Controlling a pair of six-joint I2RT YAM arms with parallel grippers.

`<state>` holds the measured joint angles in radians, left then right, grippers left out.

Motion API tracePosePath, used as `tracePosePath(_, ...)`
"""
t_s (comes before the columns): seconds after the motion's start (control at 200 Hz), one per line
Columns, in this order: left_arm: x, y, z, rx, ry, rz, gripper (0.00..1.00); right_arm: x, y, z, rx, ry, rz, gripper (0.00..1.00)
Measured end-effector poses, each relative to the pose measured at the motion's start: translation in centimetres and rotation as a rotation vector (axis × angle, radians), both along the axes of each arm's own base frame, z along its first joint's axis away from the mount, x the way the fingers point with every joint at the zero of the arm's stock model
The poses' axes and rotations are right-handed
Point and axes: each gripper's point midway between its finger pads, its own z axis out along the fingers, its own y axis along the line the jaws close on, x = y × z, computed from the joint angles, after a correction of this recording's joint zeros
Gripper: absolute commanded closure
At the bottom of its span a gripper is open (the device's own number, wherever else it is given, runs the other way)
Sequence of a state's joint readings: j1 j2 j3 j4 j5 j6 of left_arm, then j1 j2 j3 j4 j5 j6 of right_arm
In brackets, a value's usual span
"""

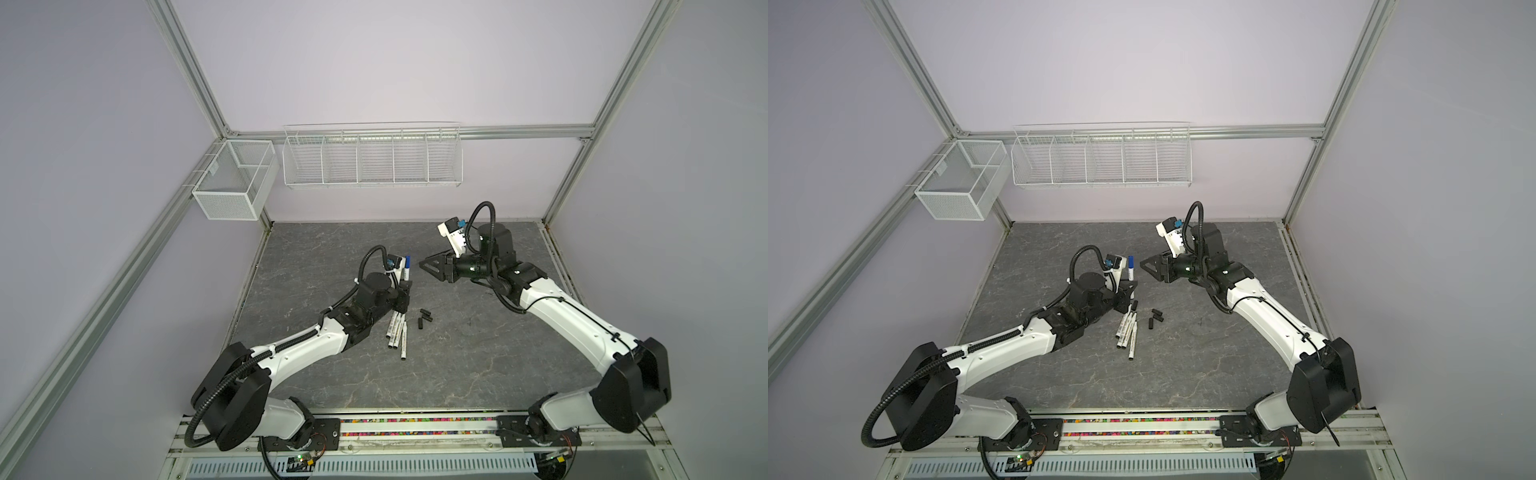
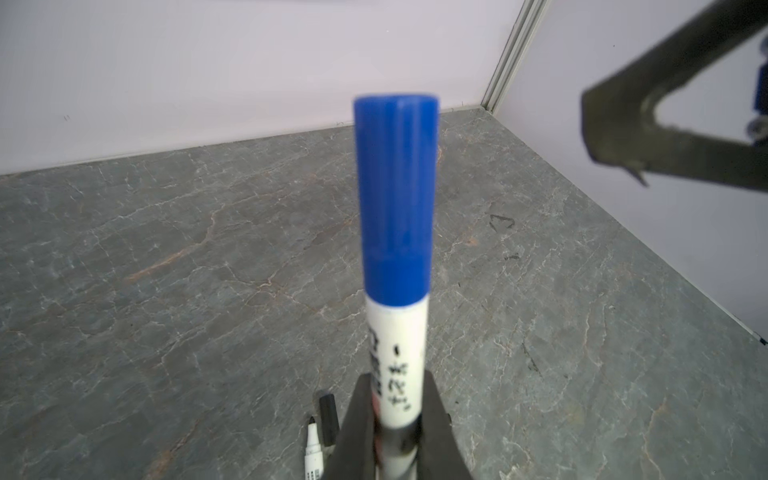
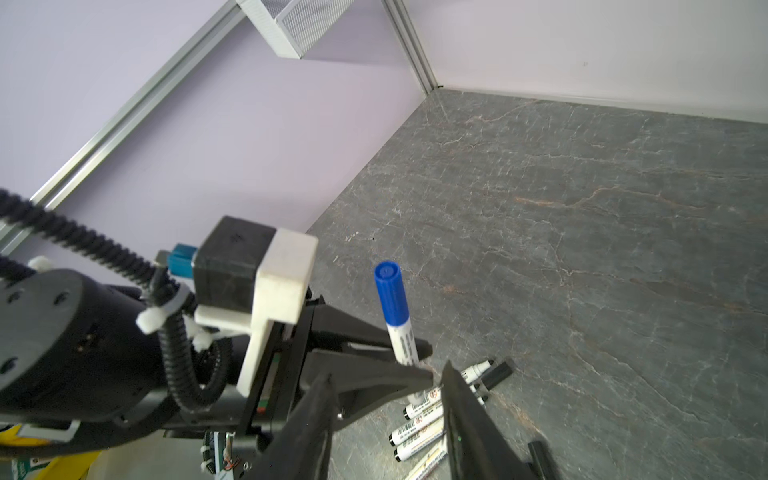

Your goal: Insert the pens into the pen caps

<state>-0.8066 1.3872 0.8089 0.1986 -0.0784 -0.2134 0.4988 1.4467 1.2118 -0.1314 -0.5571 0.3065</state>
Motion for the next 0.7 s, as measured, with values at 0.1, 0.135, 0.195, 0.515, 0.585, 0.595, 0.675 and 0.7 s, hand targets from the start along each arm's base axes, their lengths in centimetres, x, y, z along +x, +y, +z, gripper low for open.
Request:
tracePosePath(0.1,-0.5,-0.6,0.0,-0.023,0.010,-0.017,1.00,0.7,0.2,0.3,0.006,-0.001,-0.014,0.55)
tracePosePath(0.135,-0.7,-0.7,-0.1,-0.030,0.014,-0.024,1.00,1.1,0.4,0.4,0.009,0.000,-0.017,0.56)
tracePosePath(0.195,-1.0,-0.8,-0.3,-0.038,0.024,-0.029,1.00,1.7,0.7,0.5,0.013,-0.001,-0.021,0.56)
tracePosePath(0.515,-1.2,-1.0,-0.4,-0.053,0.035,-0.031,1.00,1.9,2.7,-1.3,0.004,0.047,0.010,0.60)
tracePosePath(0.585,-1.2,-1.0,-0.4,-0.053,0.035,-0.031,1.00,1.5,3.0,-1.3,0.003,0.047,0.021,0.62)
tracePosePath(0.595,-1.2,-1.0,-0.4,-0.053,0.035,-0.031,1.00,1.5,3.1,-1.3,0.003,0.048,0.023,0.63)
tracePosePath(0.675,-1.2,-1.1,-0.4,-0.053,0.036,-0.033,1.00,1.2,3.4,-1.4,0.004,0.051,0.030,0.66)
tracePosePath(0.7,-1.2,-1.1,-0.4,-0.053,0.037,-0.034,1.00,1.2,3.4,-1.4,0.003,0.051,0.030,0.68)
